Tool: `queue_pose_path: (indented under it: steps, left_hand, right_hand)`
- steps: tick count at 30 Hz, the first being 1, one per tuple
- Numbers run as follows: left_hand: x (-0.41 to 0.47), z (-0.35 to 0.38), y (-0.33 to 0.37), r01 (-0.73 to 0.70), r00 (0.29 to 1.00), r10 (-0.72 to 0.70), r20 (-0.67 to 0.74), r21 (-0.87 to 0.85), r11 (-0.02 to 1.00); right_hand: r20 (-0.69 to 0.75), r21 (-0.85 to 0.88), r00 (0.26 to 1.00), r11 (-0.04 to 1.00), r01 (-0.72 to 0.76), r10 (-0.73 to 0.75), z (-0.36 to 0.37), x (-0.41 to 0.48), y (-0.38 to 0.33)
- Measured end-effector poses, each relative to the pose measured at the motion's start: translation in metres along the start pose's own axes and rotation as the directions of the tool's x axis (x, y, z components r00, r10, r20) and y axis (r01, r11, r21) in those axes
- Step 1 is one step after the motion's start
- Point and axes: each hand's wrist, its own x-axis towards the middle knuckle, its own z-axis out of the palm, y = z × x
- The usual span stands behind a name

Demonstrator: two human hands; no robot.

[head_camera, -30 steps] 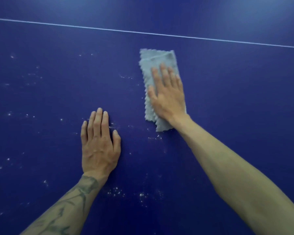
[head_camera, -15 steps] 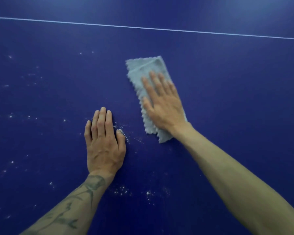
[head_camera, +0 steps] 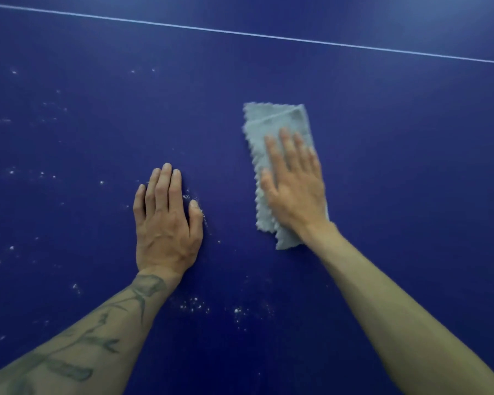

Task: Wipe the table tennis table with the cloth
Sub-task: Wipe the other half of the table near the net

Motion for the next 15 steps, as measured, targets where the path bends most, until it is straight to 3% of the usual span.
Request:
queue_pose_path:
  steps: [3,5,8,11,13,15]
  left_hand:
    - [0.000,0.000,0.000,-0.002,1.000,0.002,0.001,-0.004,1.000]
    - [0.000,0.000,0.000,0.000,1.000,0.000,-0.001,-0.008,1.000]
    - [-0.001,0.000,-0.001,-0.005,1.000,0.005,-0.005,-0.005,1.000]
    - [0.000,0.000,-0.001,-0.010,1.000,0.010,-0.013,-0.008,1.000]
    - [0.000,0.000,-0.001,-0.008,1.000,0.008,-0.016,-0.012,1.000]
    - [0.000,0.000,-0.001,-0.007,1.000,0.007,-0.017,-0.014,1.000]
  right_hand:
    - [-0.032,0.047,0.984,0.984,-0.171,0.173,-0.004,0.022,-0.009]
    - [-0.047,0.058,0.986,0.986,-0.155,0.158,0.001,0.031,-0.036]
    - [-0.037,0.032,0.996,0.996,0.082,-0.081,0.012,0.006,-0.066]
    - [-0.026,-0.015,0.963,0.964,0.267,-0.267,0.018,-0.036,-0.045]
    - [-0.024,-0.012,0.988,0.988,0.154,-0.154,0.013,-0.045,-0.011]
    - [-0.024,0.014,0.998,0.998,-0.058,0.058,0.005,-0.038,0.011]
